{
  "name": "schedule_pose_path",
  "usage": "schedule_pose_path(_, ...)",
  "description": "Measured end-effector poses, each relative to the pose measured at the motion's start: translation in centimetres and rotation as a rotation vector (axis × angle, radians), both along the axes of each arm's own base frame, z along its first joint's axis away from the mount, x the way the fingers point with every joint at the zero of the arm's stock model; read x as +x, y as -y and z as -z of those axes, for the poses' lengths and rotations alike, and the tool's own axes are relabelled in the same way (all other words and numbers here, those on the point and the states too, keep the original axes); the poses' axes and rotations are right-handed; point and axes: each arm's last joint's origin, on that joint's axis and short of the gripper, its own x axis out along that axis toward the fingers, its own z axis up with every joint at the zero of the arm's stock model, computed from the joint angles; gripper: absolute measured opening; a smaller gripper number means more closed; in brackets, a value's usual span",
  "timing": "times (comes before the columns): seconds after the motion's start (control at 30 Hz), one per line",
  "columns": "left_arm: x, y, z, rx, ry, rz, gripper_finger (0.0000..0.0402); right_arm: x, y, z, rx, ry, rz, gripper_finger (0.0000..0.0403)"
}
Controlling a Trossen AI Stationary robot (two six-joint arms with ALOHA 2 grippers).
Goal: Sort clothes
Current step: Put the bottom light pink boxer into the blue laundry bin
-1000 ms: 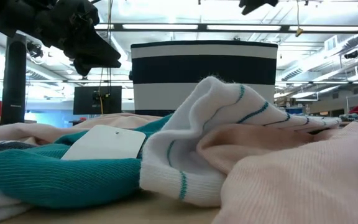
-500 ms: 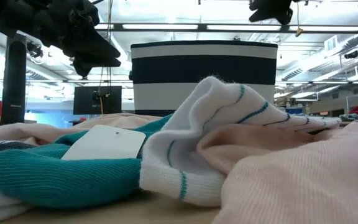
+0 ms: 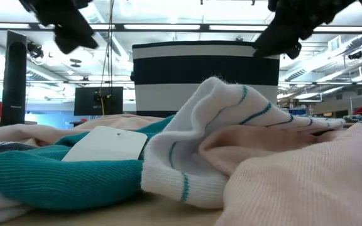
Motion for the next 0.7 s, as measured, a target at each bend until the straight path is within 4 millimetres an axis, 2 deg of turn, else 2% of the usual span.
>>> schedule_pose_path(0.17, -1.1, 1.6, -0.7, -0.086, -0.097, -0.031, 0.0156, -0.1, 0.0, 1.3, 0.024, -0.005, 0.015, 0.0164)
schedule_pose_path(0.3, -1.5, 3.1, -0.2, -0.176, -0.168, -0.051, 0.0156, -0.1, 0.0, 1.2, 0.026, 0.002, 0.013, 0.0164)
schedule_pose_path(0.47, -1.6, 4.9, 1.4, -0.292, -0.353, -0.073, 0.0156, -0.1, 0.0, 1.2, 0.023, 0.005, 0.005, 0.0164)
schedule_pose_path(0.57, -1.2, 5.5, 2.3, -0.282, -0.413, -0.105, 0.0156, 0.0, 0.0, 1.1, 0.017, 0.010, 0.000, 0.0164)
schedule_pose_path(0.7, 0.0, 5.6, 3.1, -0.176, -0.392, -0.154, 0.0156, 0.1, 0.0, 1.0, 0.015, 0.028, -0.003, 0.0164)
